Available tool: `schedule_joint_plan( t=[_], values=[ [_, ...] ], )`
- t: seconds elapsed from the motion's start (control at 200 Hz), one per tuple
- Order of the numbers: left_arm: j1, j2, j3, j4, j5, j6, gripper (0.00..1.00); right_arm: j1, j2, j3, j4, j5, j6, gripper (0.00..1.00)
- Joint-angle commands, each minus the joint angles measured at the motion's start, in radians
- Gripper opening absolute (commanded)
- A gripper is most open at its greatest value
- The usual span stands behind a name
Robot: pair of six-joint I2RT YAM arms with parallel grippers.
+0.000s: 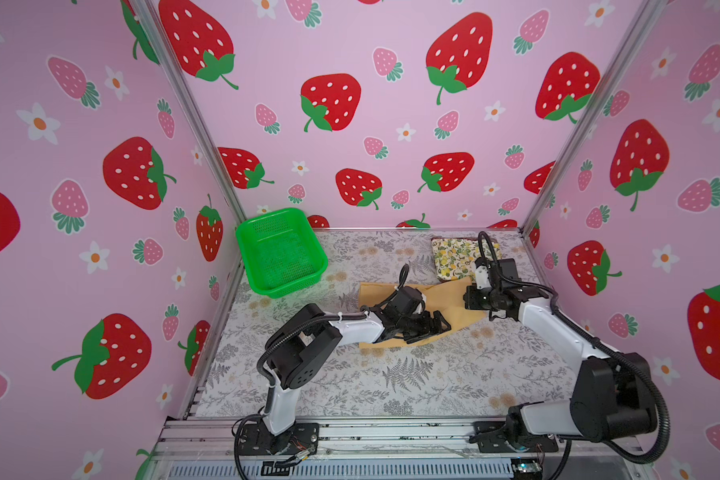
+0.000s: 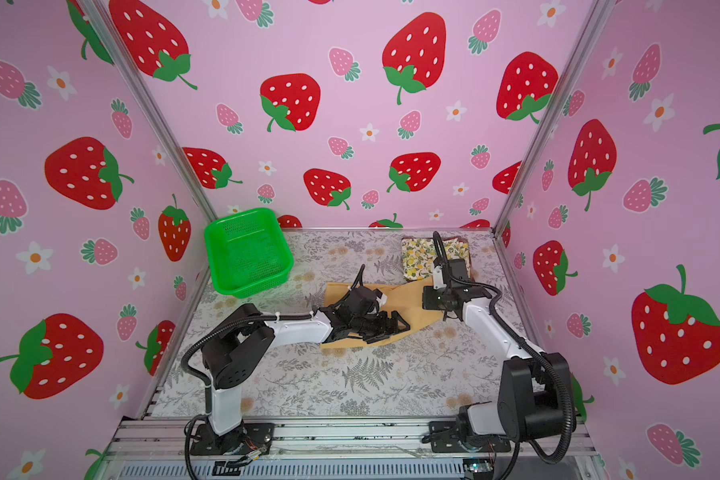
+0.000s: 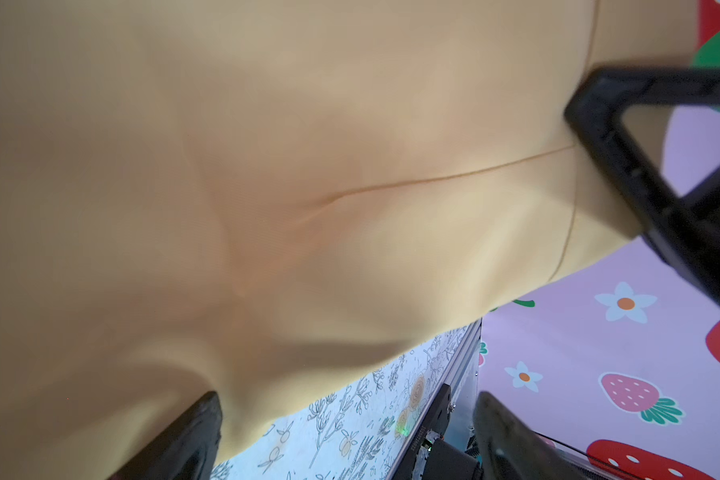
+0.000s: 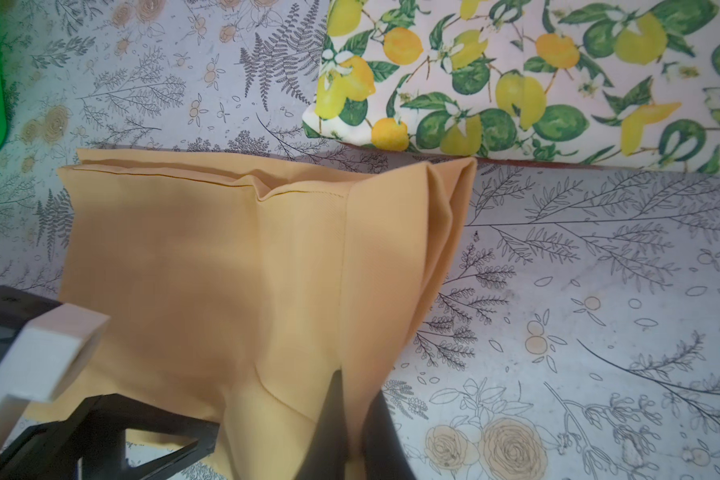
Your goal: Fold and stack the skirts
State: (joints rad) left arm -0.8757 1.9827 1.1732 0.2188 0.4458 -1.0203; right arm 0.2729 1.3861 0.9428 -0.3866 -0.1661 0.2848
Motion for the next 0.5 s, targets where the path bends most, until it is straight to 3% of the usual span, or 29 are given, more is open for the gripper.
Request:
schedule_joint_plan(
  t=[0.0, 0.495],
  values=[
    [-0.020, 0.023, 0.056, 0.044, 0.027, -0.027, 0.96, 0.013, 0.005, 0.021, -0.012, 0.001, 0.005, 0.02],
    [-0.040, 0.134, 0.167, 0.074, 0.062, -0.057, 0.95, 0.066, 0.017, 0.060, -0.024, -0.022, 0.051, 0.02]
  ],
)
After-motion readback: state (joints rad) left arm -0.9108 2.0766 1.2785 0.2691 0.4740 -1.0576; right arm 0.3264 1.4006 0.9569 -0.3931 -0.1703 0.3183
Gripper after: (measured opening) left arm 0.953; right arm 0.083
